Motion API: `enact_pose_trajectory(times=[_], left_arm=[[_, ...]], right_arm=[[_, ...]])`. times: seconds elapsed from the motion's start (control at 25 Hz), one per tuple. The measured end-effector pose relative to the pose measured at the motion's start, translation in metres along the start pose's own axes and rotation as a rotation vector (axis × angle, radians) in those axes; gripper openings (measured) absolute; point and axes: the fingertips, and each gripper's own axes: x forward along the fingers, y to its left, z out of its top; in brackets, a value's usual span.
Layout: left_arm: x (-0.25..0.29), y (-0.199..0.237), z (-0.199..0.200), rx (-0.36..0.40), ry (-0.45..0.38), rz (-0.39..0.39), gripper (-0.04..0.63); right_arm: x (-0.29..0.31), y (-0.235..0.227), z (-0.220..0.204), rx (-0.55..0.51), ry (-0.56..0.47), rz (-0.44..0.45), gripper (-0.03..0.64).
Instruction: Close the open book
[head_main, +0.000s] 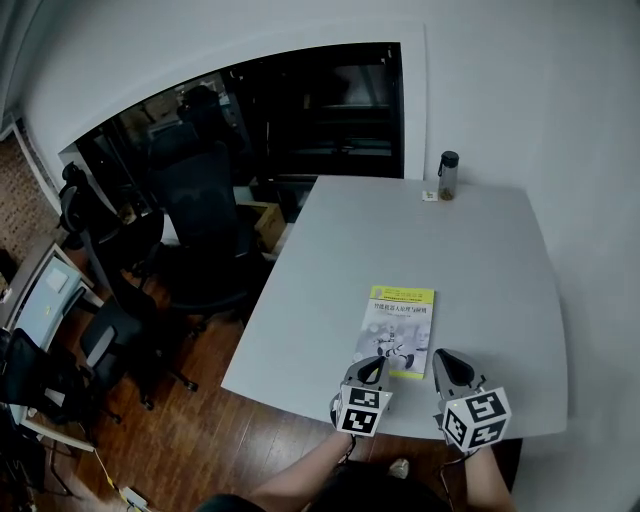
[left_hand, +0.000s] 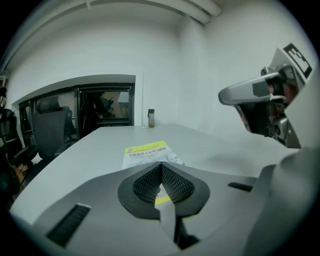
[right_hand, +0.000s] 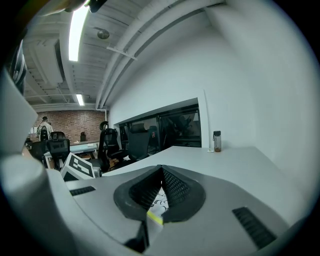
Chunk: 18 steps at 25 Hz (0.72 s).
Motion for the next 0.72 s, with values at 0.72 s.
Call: enact_pose_trajectory(times=[0.72], left_arm=[[-0.096,-0.052,0.139,0.043,-0.278,-0.092,0.005]], right_arm=[[-0.043,0.001,0.07,-0.13,-0.226,0.061,0.003]])
